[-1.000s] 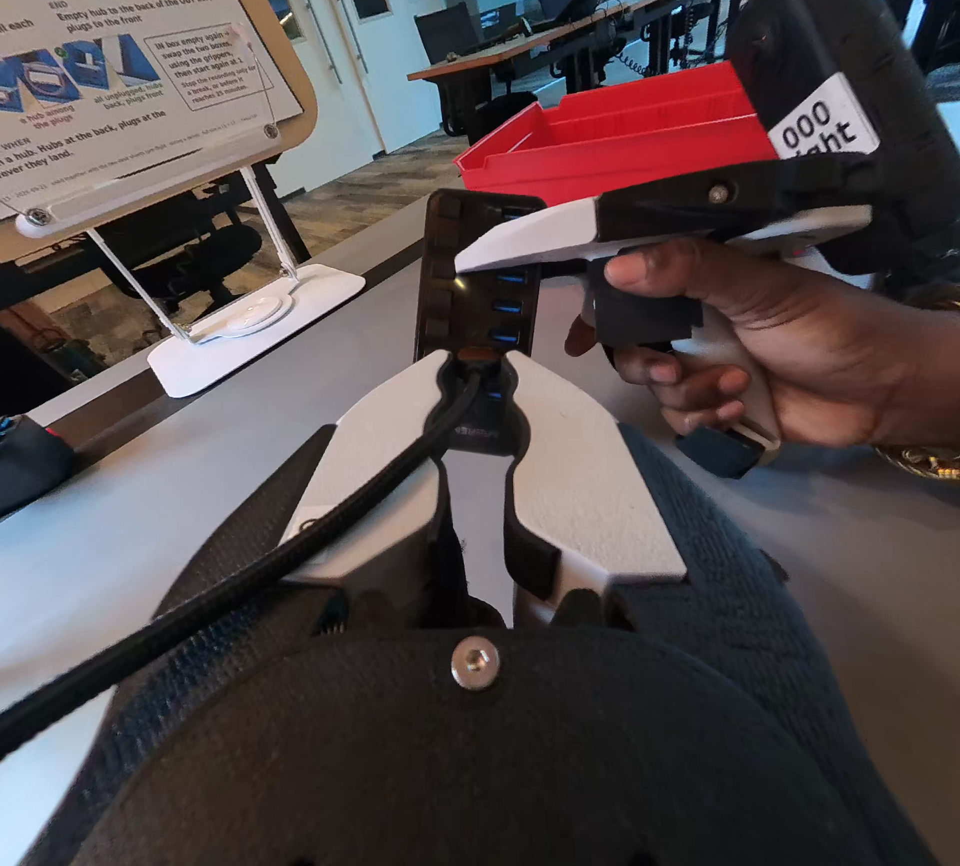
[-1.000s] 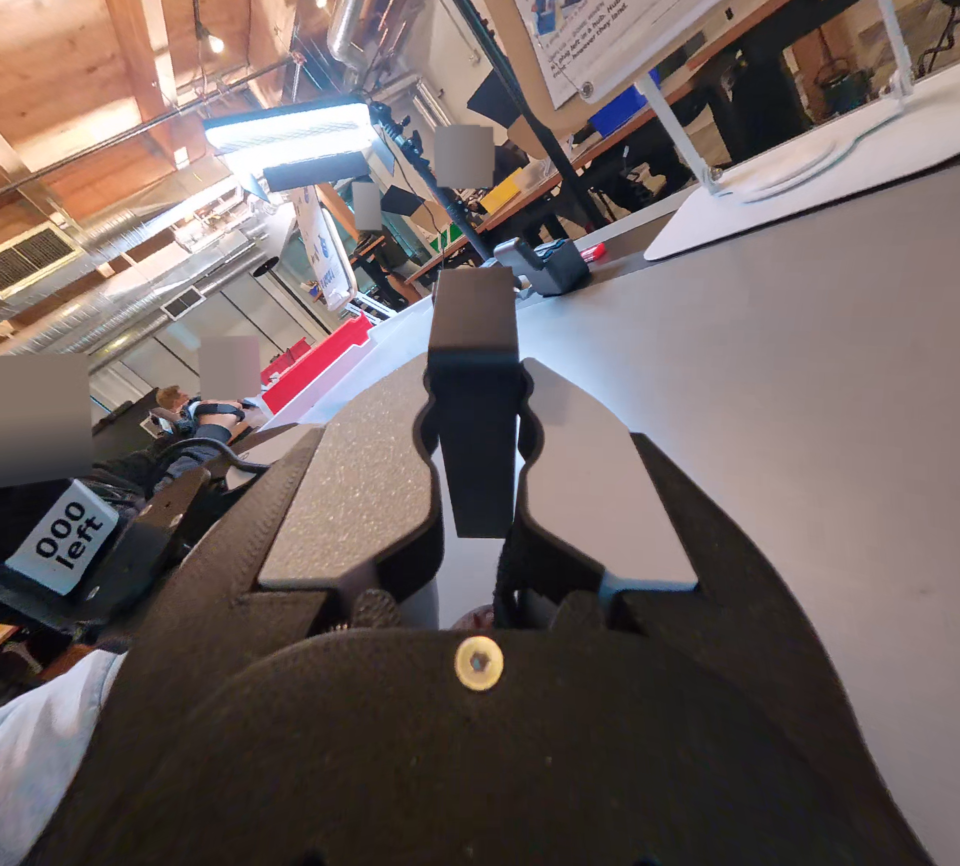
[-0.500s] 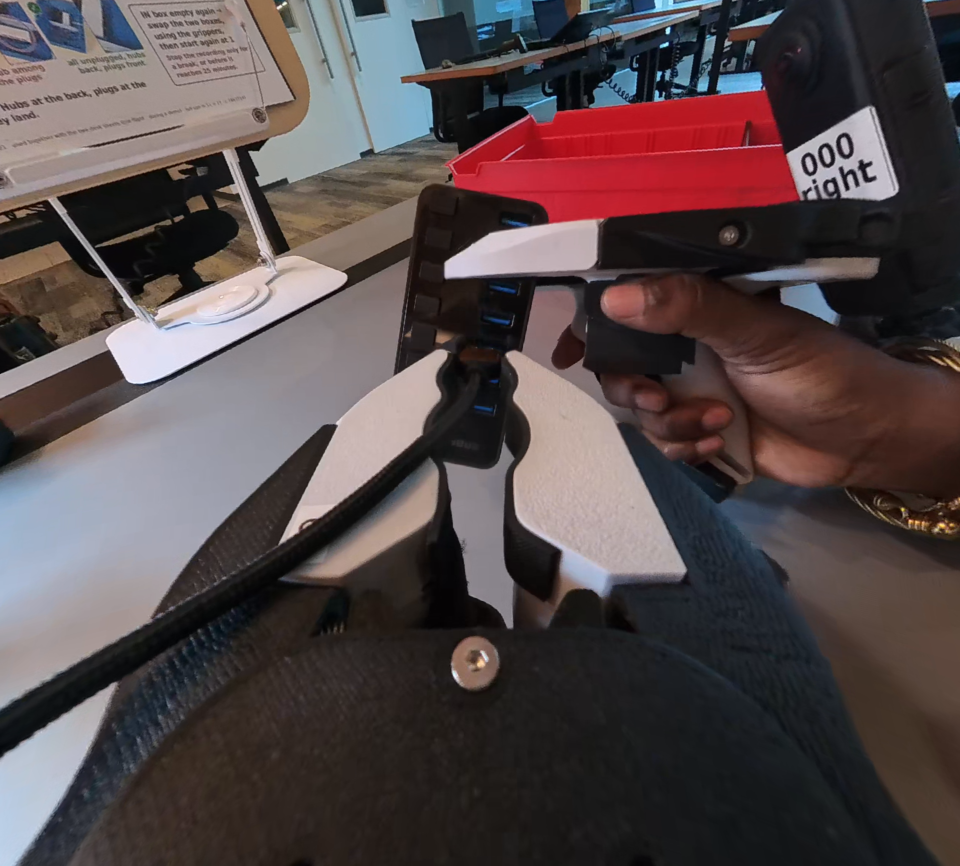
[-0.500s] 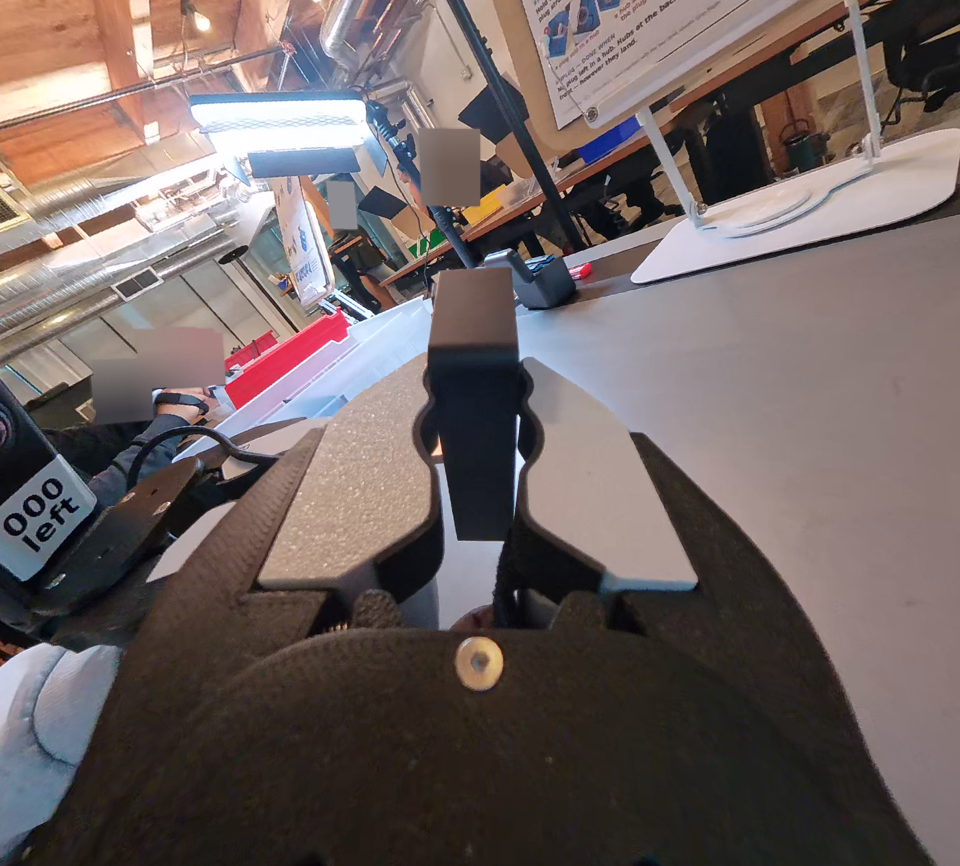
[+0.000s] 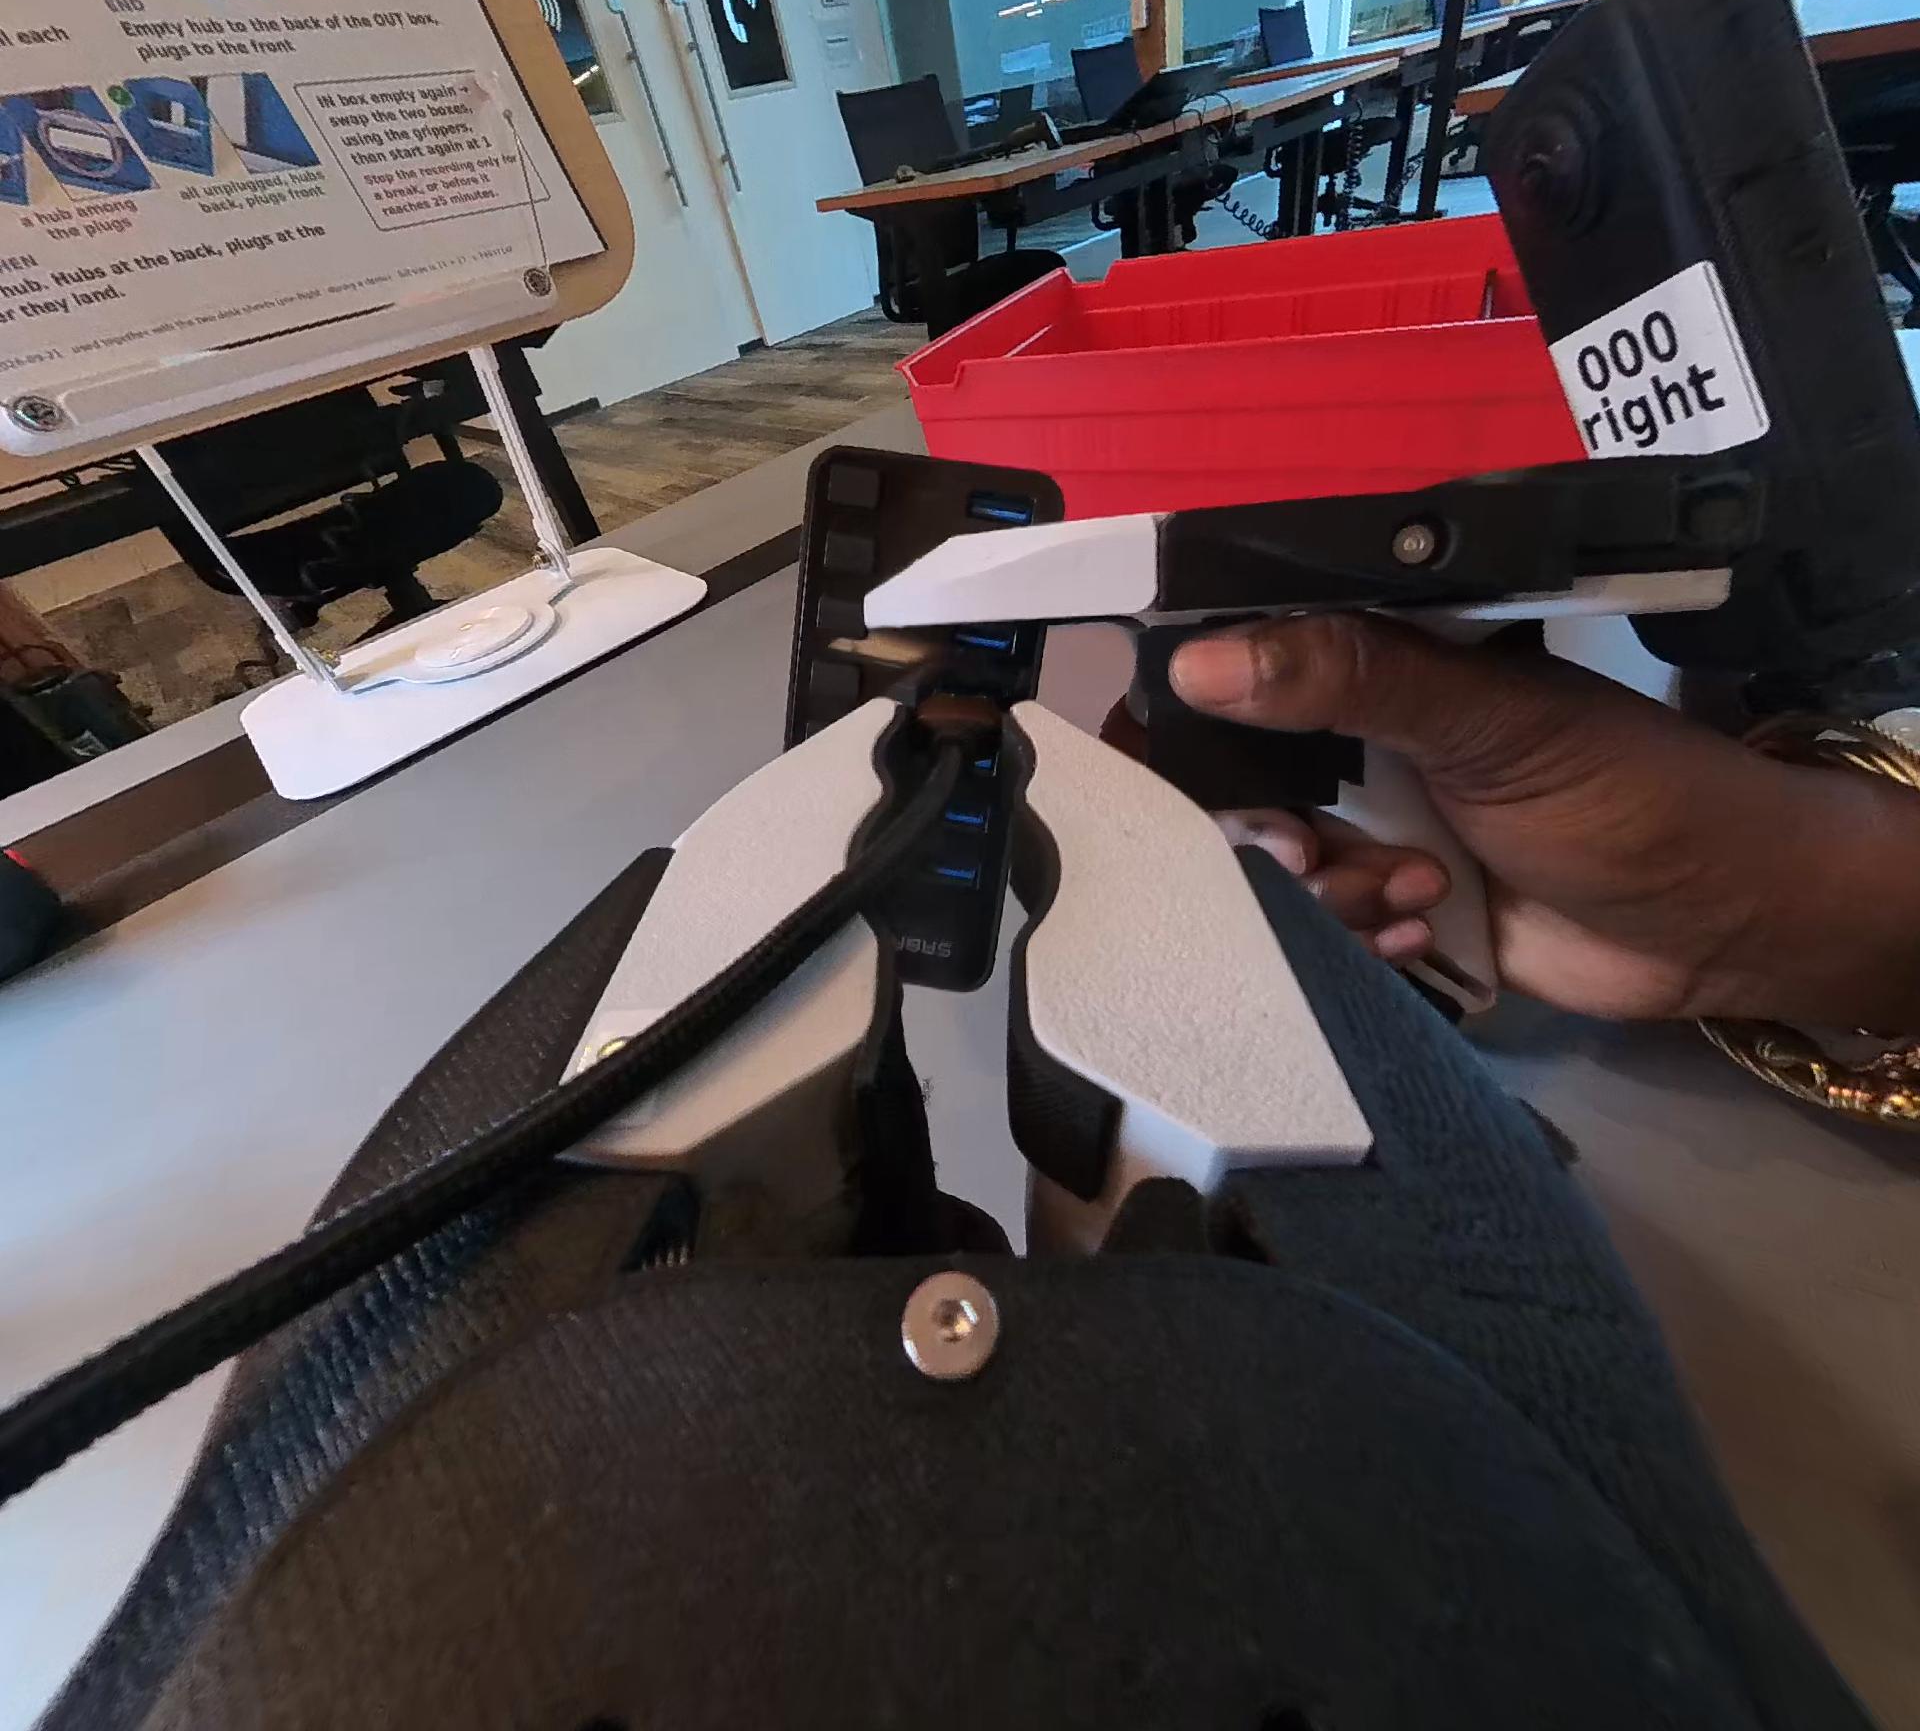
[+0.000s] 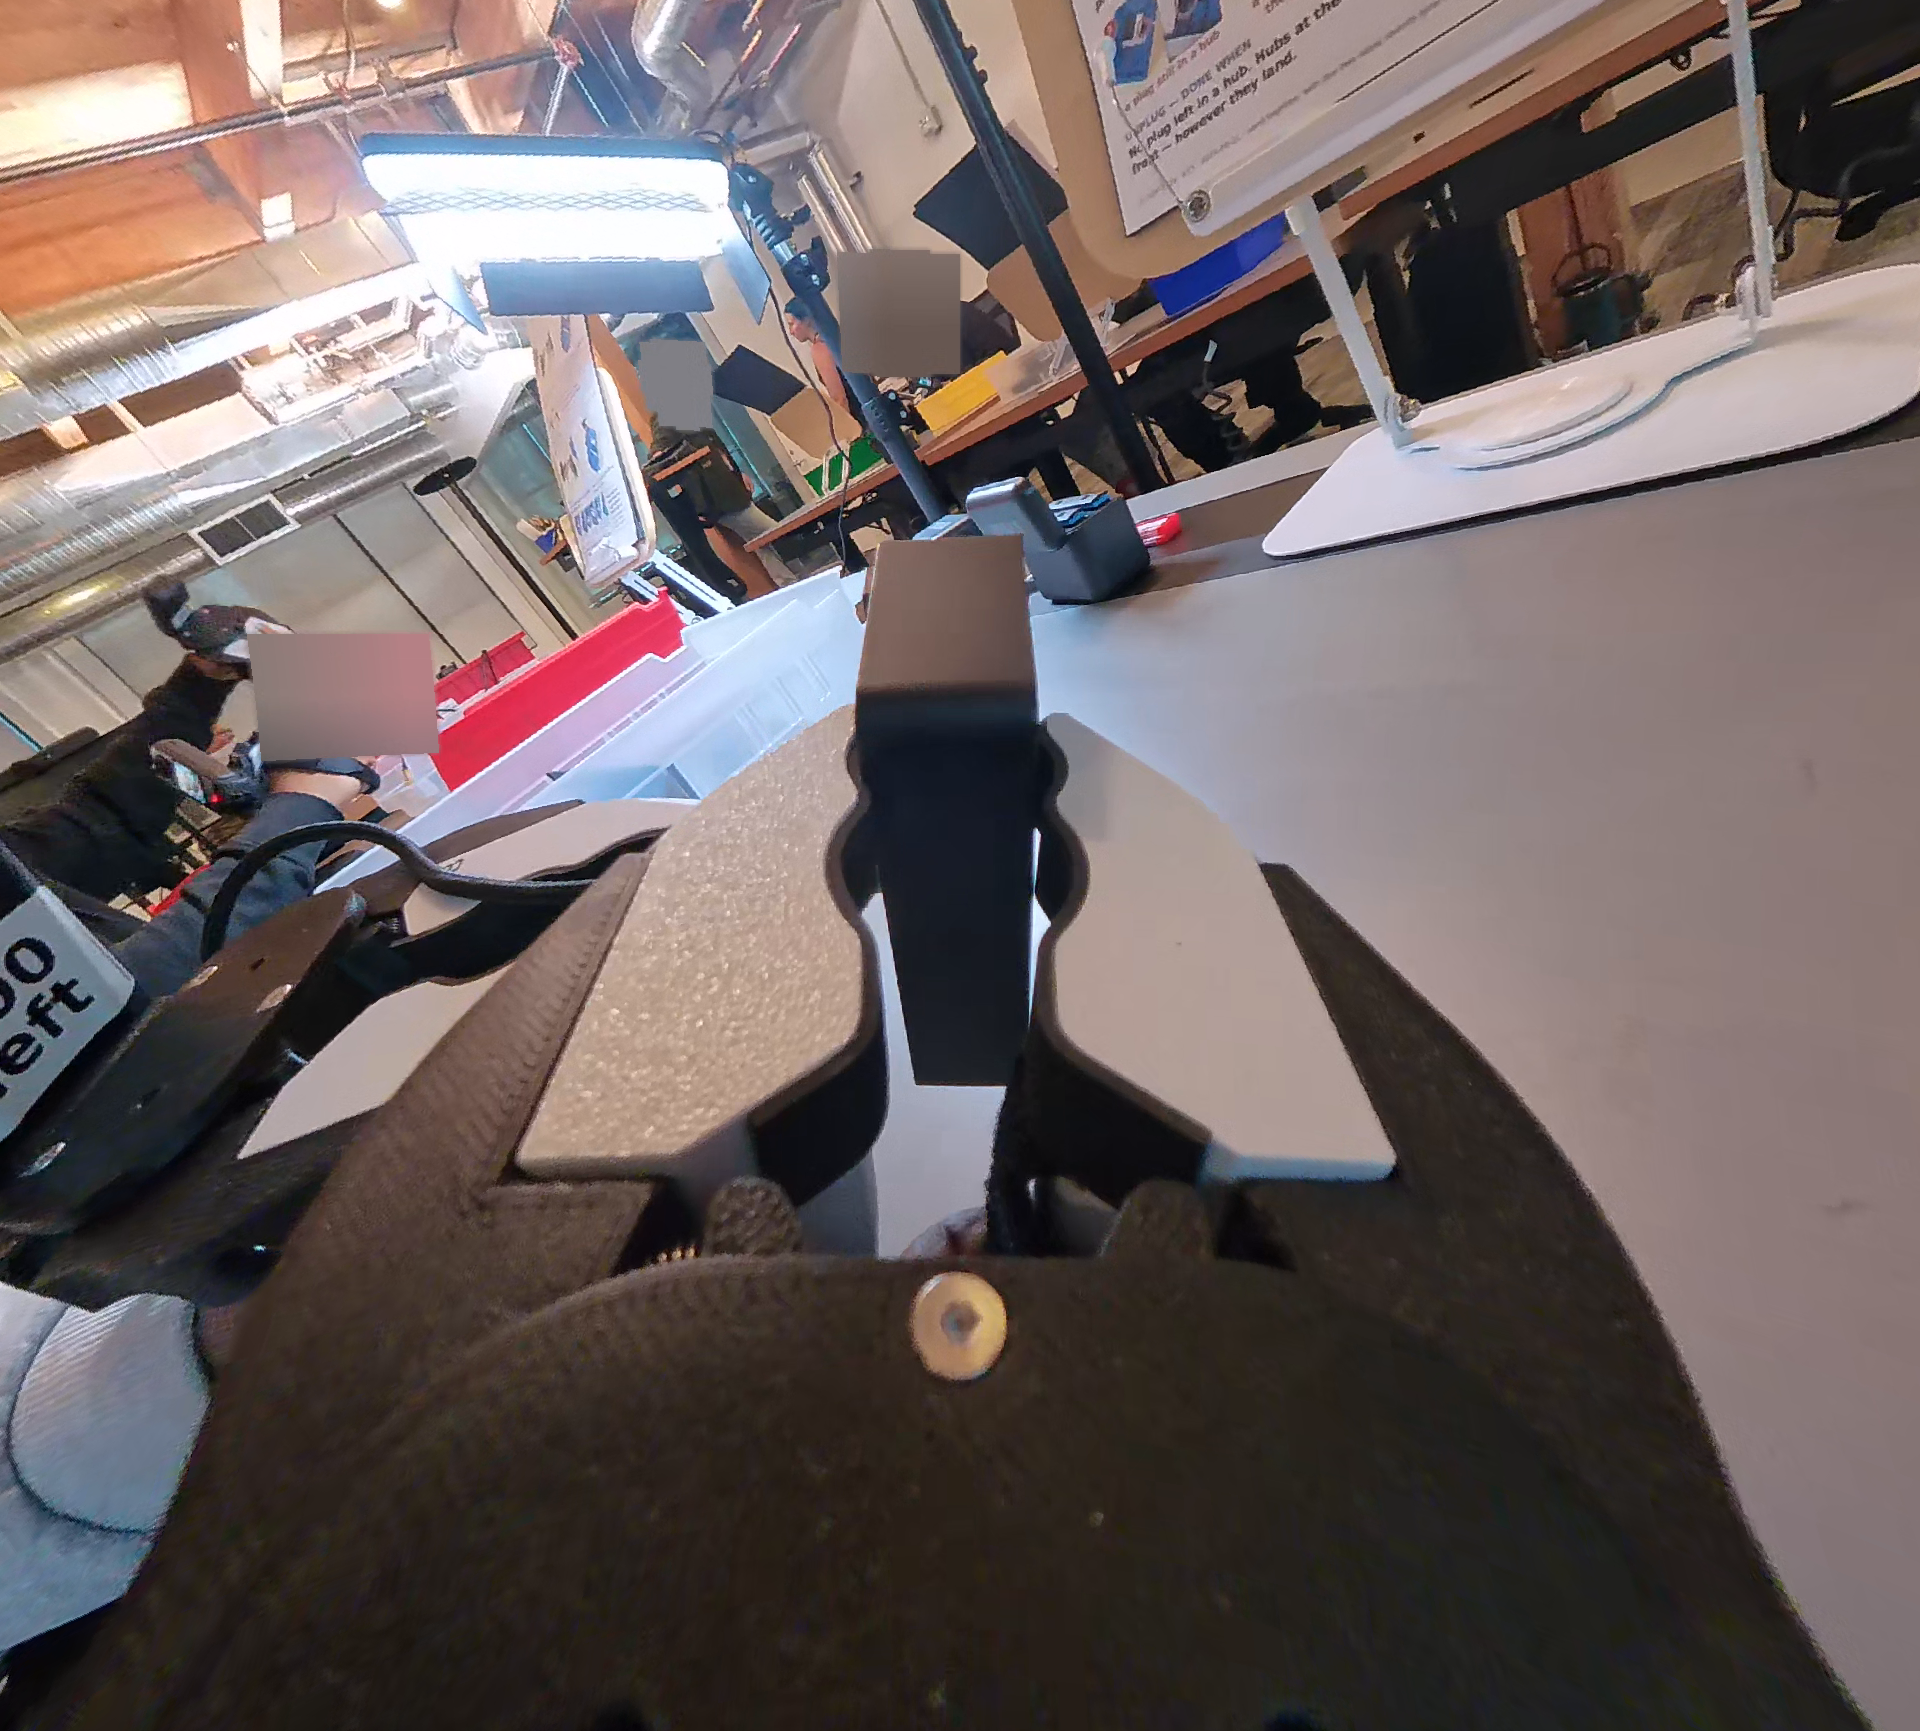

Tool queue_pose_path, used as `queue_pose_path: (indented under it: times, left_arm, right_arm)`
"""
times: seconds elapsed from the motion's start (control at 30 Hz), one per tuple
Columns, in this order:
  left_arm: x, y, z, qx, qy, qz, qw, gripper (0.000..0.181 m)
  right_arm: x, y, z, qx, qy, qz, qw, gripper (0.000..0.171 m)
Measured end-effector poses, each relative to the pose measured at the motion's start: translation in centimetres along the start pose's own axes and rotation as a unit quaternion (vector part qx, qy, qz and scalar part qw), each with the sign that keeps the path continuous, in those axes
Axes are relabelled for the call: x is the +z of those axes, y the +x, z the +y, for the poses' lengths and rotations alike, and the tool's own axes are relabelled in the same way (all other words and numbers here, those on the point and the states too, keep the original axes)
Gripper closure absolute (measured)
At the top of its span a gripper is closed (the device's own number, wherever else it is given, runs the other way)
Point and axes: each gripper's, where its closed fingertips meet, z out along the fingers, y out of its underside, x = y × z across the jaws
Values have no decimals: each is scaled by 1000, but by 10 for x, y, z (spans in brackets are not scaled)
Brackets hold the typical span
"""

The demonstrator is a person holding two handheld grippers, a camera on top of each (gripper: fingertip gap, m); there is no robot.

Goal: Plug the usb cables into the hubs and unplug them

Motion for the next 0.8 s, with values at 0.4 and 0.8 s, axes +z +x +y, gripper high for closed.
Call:
queue_pose_path:
  times: [0.4, 0.8]
  left_arm:
    - [3, 2, 6, 24, -19, -7, 1000, 165]
    - [10, 1, 10, -6, -25, -9, 1000, 164]
  right_arm:
    - [2, 2, 6, 38, -6, -3, 999, 144]
    - [3, -1, 12, 98, -16, -20, 995, 142]
